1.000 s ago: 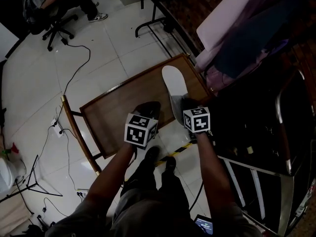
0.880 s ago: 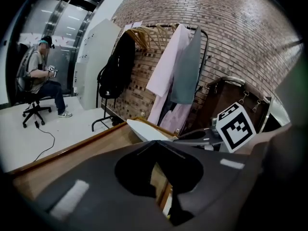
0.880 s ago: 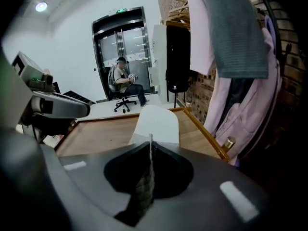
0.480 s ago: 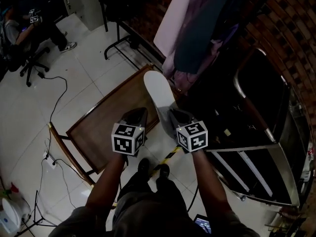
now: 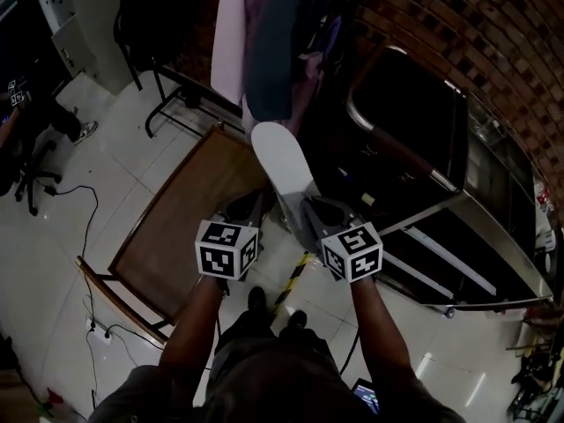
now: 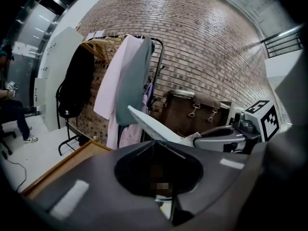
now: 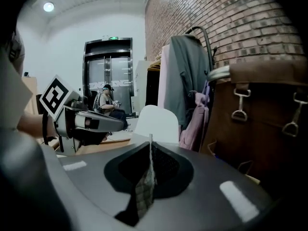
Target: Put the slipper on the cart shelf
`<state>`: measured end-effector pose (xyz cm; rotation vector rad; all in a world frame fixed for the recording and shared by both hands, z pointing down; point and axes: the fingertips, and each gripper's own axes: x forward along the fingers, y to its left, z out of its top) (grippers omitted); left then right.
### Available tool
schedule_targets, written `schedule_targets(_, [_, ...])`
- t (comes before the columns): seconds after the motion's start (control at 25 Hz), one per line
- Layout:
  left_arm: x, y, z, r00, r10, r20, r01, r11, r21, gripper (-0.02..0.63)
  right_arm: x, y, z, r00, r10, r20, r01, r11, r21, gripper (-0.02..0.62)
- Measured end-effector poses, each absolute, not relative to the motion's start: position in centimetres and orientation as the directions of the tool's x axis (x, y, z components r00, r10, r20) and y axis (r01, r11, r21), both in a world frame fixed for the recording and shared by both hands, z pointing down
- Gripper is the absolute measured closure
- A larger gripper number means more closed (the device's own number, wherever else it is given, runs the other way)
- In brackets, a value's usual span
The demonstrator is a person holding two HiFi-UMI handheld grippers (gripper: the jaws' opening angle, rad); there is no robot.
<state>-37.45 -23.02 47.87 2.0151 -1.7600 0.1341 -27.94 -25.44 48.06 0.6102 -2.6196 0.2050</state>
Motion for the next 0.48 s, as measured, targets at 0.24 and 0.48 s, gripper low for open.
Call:
schedule_targets(0.24, [-31.4, -22.9, 46.9, 0.239, -0.899, 0.366, -0.958, -0.156, 0.242, 0.599, -20.9, -23.6, 46.5, -0.779, -0.466, 0.42, -0.531, 0.846, -0.047, 0.586])
schedule_targets(0.48, [-23.4, -21.0, 46.4, 0.306, -0.875, 0.376, -0.948, -0.245, 0.203, 0.598, -12.7, -21.0, 45.8, -0.742, -0.531, 0.409, -0.598, 0.8, -0.045, 0.586])
